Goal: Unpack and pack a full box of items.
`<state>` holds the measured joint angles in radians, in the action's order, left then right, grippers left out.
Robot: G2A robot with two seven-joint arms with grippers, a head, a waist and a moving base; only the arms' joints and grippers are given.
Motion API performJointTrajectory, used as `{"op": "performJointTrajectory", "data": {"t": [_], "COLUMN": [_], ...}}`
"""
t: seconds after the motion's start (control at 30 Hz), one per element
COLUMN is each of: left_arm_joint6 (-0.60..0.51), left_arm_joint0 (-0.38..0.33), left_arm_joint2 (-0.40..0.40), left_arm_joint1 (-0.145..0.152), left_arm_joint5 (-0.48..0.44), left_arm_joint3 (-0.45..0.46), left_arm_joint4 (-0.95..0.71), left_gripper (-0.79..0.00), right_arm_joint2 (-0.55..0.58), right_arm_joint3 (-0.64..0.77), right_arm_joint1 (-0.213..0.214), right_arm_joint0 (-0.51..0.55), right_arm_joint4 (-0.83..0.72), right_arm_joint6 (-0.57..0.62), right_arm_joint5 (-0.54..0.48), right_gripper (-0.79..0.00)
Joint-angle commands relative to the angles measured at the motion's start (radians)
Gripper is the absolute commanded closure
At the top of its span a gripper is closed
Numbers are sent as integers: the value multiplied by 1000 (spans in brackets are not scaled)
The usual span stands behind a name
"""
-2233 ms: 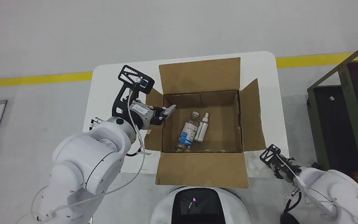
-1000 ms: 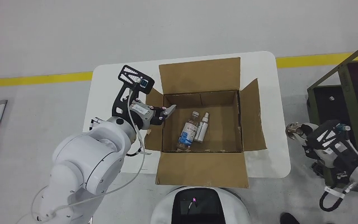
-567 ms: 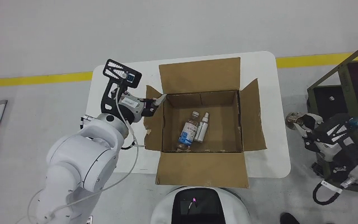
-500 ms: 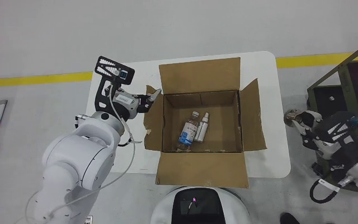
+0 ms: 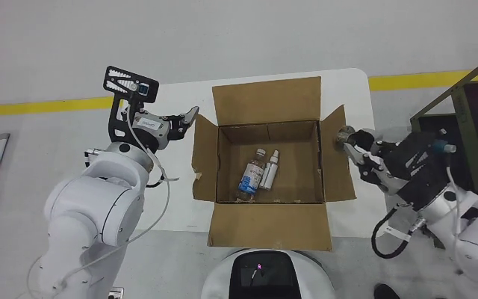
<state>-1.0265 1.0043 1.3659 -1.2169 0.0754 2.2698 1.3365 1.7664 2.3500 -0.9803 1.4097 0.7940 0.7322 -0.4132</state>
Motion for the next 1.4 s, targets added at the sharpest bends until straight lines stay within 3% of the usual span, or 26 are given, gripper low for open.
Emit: {"op": "performJointTrajectory", "data": {"t": [0.0,0.17,0.5,0.83,1.37], "left_arm_joint6": [0,0,0,0,0], "left_arm_joint0": [0,0,0,0,0], "left_arm_joint2": [0,0,0,0,0], "left_arm_joint1": [0,0,0,0,0], "left_arm_joint5": [0,0,0,0,0], "left_arm_joint3": [0,0,0,0,0], "left_arm_joint4": [0,0,0,0,0], "left_gripper": [-785,-785,-785,-785,-785], "right_arm_joint2": [-54,-183,-380,-534,-795], "right_arm_joint3": [0,0,-25,-148,-352], "right_arm_joint1": [0,-5,-13,-30,-91], "right_arm_joint0": [-15,-46,-48,-86,-311], "right_arm_joint4": [7,61,335,526,724], "right_arm_joint6": [10,39,107,109,212], "right_arm_joint5": [18,105,243,286,308], "right_gripper": [0,0,0,0,0]}}
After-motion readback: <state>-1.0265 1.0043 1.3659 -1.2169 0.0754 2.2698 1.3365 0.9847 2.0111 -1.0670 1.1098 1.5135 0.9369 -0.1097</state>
